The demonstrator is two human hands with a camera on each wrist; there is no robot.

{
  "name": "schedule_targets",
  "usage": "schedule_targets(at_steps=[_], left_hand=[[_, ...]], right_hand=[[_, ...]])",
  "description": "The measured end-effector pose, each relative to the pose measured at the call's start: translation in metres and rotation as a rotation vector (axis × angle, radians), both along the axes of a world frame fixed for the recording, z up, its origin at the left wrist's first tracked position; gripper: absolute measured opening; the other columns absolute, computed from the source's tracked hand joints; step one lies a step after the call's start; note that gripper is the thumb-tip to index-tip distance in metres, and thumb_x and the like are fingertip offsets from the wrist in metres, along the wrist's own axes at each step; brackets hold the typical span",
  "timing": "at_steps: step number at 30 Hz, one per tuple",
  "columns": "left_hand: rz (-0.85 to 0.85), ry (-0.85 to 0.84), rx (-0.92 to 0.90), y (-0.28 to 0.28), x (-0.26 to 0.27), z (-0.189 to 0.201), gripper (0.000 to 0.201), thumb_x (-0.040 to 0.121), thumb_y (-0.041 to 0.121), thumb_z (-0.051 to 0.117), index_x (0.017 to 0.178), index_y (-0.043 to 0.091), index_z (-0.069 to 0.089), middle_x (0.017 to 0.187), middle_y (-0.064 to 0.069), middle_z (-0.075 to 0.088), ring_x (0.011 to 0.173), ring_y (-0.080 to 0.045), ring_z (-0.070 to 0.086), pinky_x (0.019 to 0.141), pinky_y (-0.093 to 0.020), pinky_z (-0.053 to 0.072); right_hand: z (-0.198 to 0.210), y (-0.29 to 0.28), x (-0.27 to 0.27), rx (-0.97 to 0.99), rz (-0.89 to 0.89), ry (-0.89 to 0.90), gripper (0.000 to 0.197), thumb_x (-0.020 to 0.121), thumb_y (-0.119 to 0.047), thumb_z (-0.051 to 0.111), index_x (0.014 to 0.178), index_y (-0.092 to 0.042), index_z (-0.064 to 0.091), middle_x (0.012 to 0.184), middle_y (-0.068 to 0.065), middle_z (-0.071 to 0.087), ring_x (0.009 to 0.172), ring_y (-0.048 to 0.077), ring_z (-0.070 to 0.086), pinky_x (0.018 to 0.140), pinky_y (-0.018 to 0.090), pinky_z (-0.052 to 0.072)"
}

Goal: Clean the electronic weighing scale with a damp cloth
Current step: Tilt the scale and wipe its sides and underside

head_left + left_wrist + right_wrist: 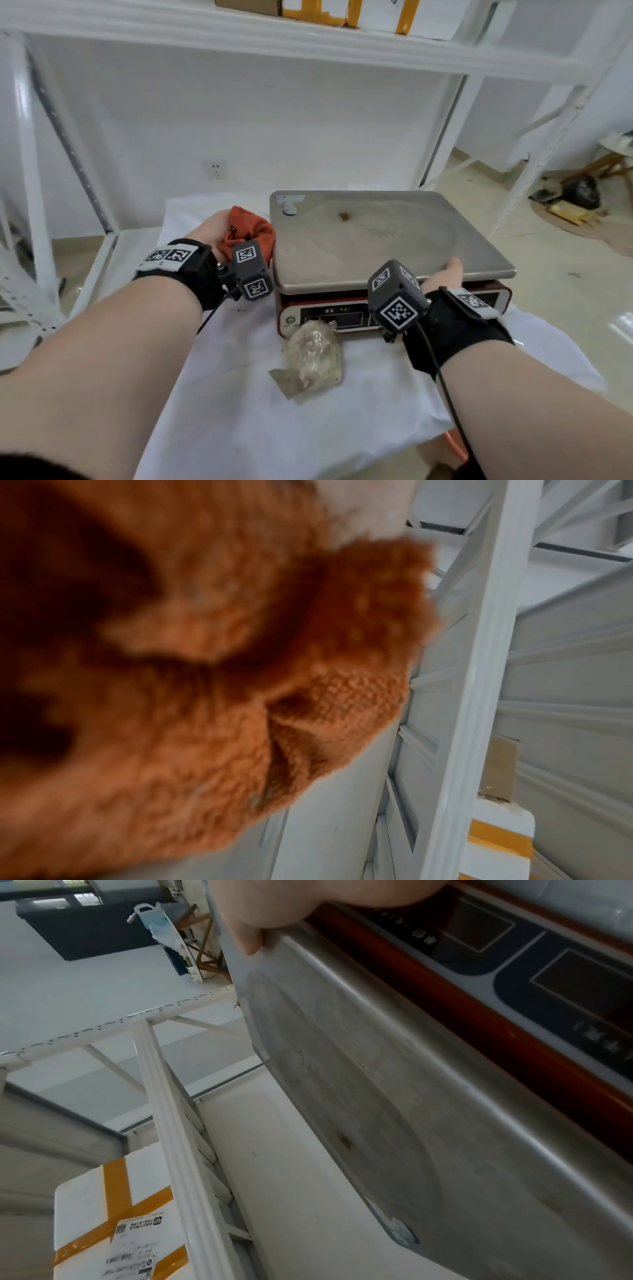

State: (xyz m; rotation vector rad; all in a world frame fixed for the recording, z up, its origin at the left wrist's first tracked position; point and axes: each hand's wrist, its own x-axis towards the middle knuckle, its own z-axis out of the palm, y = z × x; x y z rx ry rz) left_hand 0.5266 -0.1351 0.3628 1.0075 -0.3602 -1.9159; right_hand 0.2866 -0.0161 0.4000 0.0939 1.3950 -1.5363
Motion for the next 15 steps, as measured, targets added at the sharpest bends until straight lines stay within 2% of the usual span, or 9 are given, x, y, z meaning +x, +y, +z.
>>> schedule_targets(at_steps=[2,4,5,8,9,11,13,14,15], left_hand=[[-0.076,-0.191,-0.060,-0.014,0.002,-0.006,0.043,0.087,0.008,0.037,0.046,0.008,0.052,0.048,-0.005,0.049,0.047,-0.012,0.046,0.053,-0.020,0.040],[-0.134,-0.222,-0.058,-0.021,0.001,-0.009,0.028,0.083,0.013,0.038,0.058,0.008,0.048,0.056,-0.008,0.049,0.055,-0.019,0.046,0.057,-0.026,0.042],[-0.146,-0.232,-0.069,-0.024,0.000,-0.011,0.025,0.083,0.013,0.037,0.060,0.008,0.045,0.058,-0.007,0.048,0.054,-0.018,0.046,0.055,-0.024,0.042],[-0.139,-0.183,-0.141,-0.033,-0.009,-0.012,0.015,0.078,0.011,0.040,0.063,0.010,0.043,0.059,-0.003,0.046,0.052,-0.012,0.045,0.047,-0.019,0.040],[-0.130,-0.201,-0.174,-0.036,-0.011,-0.012,0.018,0.079,0.009,0.042,0.062,0.010,0.047,0.055,-0.001,0.049,0.048,-0.010,0.047,0.046,-0.018,0.040],[-0.150,-0.197,-0.236,-0.041,-0.013,-0.013,0.032,0.080,0.007,0.053,0.049,0.012,0.055,0.043,0.005,0.052,0.039,-0.005,0.051,0.050,-0.011,0.043],[-0.180,-0.083,-0.253,-0.046,-0.017,-0.014,0.023,0.064,0.010,0.073,0.048,0.016,0.057,0.043,0.010,0.052,0.041,-0.001,0.053,0.068,0.001,0.038],[-0.191,-0.077,-0.277,-0.048,-0.019,-0.016,0.020,0.057,0.013,0.078,0.055,0.019,0.059,0.045,0.011,0.053,0.041,0.000,0.054,0.069,0.002,0.038],[-0.212,-0.133,-0.315,-0.049,-0.020,-0.015,0.017,0.053,0.013,0.078,0.058,0.021,0.064,0.046,0.012,0.055,0.040,0.001,0.054,0.060,0.001,0.041]], right_hand=[[-0.004,-0.002,-0.001,0.049,-0.040,-0.035,0.065,0.088,-0.062,0.038,0.137,-0.019,0.040,0.143,0.011,0.041,0.115,0.032,0.050,0.087,0.038,0.035],[-0.006,-0.006,-0.001,0.082,-0.064,0.023,0.048,0.091,-0.058,0.038,0.115,-0.017,0.045,0.124,0.005,0.048,0.081,0.028,0.051,0.065,0.030,0.035],[-0.004,-0.005,0.002,0.094,-0.054,0.049,0.043,0.093,-0.056,0.037,0.109,-0.016,0.043,0.118,0.006,0.049,0.073,0.026,0.047,0.058,0.028,0.031],[-0.008,-0.008,0.001,0.042,-0.066,-0.015,0.056,0.089,-0.060,0.039,0.124,-0.017,0.048,0.131,0.010,0.051,0.101,0.028,0.053,0.076,0.030,0.035],[-0.007,-0.007,0.002,0.044,-0.060,-0.036,0.060,0.087,-0.062,0.040,0.129,-0.019,0.049,0.132,0.010,0.052,0.101,0.028,0.054,0.073,0.032,0.037],[-0.006,-0.006,0.005,0.029,-0.086,-0.036,0.057,0.087,-0.061,0.042,0.125,-0.021,0.055,0.122,0.007,0.060,0.082,0.025,0.057,0.059,0.028,0.037],[-0.009,-0.006,0.004,0.012,-0.090,-0.041,0.055,0.087,-0.061,0.043,0.122,-0.020,0.056,0.117,0.007,0.062,0.073,0.025,0.055,0.053,0.027,0.035],[-0.008,-0.004,0.004,-0.010,-0.079,-0.056,0.056,0.087,-0.061,0.043,0.121,-0.018,0.054,0.115,0.008,0.061,0.072,0.025,0.055,0.053,0.027,0.035],[-0.008,-0.003,0.004,-0.032,-0.069,-0.074,0.056,0.087,-0.061,0.042,0.120,-0.018,0.054,0.111,0.009,0.060,0.070,0.026,0.055,0.053,0.027,0.036]])
